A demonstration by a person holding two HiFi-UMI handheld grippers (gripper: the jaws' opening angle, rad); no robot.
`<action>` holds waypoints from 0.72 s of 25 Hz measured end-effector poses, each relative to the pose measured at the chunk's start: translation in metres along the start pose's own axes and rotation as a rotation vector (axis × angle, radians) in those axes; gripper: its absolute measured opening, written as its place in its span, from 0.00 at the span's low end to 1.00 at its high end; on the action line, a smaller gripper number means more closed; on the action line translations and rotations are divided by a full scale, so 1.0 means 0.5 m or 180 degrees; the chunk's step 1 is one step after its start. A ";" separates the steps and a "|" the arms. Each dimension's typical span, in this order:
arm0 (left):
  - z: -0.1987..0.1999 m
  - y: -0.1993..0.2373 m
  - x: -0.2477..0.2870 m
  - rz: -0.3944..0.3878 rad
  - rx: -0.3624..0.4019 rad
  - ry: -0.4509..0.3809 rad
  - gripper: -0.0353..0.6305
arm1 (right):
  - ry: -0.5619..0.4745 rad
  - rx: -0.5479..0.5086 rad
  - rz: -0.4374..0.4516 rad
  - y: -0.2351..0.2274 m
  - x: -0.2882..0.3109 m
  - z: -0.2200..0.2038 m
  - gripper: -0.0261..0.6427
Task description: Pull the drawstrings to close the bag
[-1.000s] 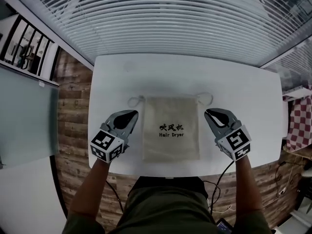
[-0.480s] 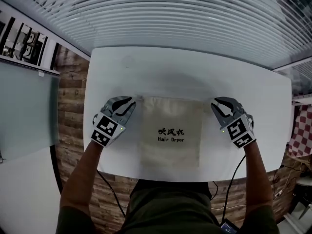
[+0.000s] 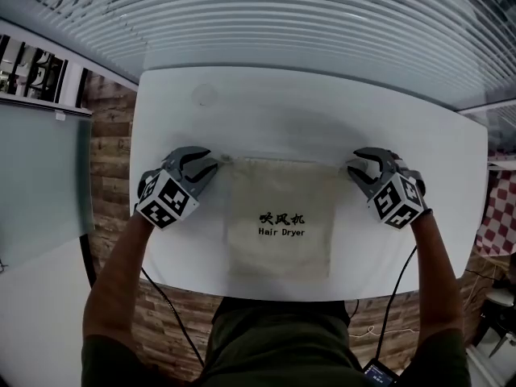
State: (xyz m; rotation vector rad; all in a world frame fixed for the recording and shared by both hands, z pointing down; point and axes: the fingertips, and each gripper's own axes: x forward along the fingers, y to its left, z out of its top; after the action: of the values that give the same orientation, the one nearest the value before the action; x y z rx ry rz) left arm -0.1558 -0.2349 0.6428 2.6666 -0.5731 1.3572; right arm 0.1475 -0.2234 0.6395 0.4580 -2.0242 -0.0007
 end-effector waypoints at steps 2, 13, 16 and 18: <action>-0.002 0.001 0.006 -0.0086 0.0000 0.0028 0.19 | 0.0042 -0.0034 0.0084 0.000 0.009 -0.003 0.22; -0.003 0.000 0.009 -0.0314 -0.0032 0.0190 0.19 | -0.0028 0.0196 0.0389 0.017 0.019 -0.002 0.09; -0.003 -0.008 0.011 -0.0323 0.0051 0.0278 0.16 | -0.0051 0.0273 0.0358 0.021 0.019 -0.004 0.06; -0.002 -0.012 0.012 -0.0319 0.0090 0.0320 0.14 | -0.0062 0.0337 0.0342 0.019 0.019 -0.004 0.06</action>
State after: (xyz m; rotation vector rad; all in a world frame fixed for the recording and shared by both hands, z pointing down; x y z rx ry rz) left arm -0.1511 -0.2309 0.6486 2.5917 -0.4068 1.4712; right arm 0.1423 -0.2172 0.6505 0.4163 -2.0725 0.1693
